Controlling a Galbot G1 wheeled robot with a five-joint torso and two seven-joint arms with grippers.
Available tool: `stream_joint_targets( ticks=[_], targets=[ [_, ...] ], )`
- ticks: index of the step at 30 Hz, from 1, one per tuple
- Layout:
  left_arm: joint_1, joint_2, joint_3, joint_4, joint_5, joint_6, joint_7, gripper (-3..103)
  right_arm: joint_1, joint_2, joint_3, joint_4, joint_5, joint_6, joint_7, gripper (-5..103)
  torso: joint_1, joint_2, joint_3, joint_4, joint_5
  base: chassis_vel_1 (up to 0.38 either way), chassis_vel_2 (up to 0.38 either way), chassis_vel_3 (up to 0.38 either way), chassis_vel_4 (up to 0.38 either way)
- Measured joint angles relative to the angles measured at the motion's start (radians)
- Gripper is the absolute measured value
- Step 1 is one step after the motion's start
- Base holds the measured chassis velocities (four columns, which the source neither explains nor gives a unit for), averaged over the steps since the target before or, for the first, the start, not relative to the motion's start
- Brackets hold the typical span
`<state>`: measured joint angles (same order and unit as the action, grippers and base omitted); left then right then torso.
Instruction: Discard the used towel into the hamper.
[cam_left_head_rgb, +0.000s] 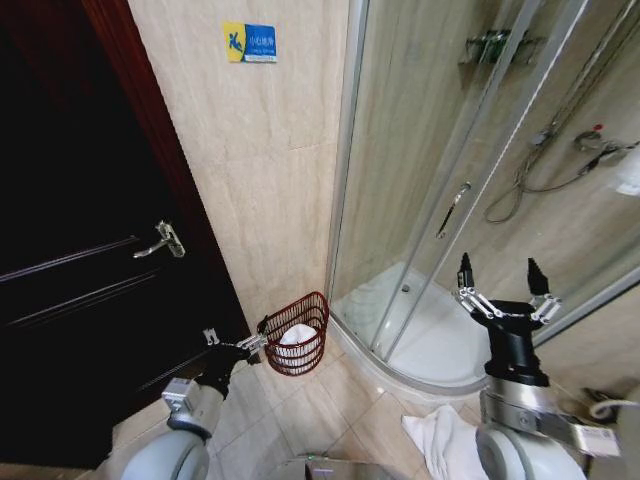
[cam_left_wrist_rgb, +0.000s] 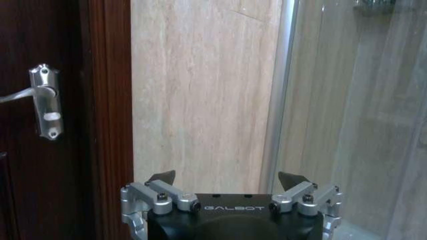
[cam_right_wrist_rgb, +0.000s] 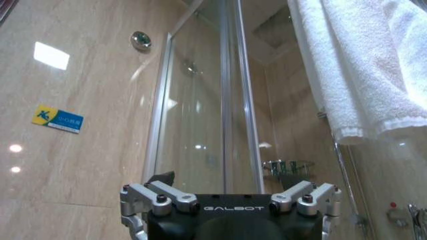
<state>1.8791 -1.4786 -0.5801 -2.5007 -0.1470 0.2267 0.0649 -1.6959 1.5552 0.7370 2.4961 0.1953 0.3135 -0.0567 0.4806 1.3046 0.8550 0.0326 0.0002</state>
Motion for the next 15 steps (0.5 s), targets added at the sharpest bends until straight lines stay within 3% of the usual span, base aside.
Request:
stream_joint_targets(
  ticks=[9,15],
  targets=[
    [0.029,-0.026,0.03,-0.005,0.023,-0.018,-0.017,100,-0.005,-0.002,0.001,0.005,0.01,-0.004,0.0,100,0.0,0.0,0.0,0.0,0.0,0.0,0.0,0.0,0.0],
    [0.033,-0.046,0.082,0.002,0.046,-0.087,-0.056,100,-0.009,0.001,0.003,0.005,0.01,-0.002,0.0,100,0.0,0.0,0.0,0.0,0.0,0.0,0.0,0.0,0.0]
  ],
)
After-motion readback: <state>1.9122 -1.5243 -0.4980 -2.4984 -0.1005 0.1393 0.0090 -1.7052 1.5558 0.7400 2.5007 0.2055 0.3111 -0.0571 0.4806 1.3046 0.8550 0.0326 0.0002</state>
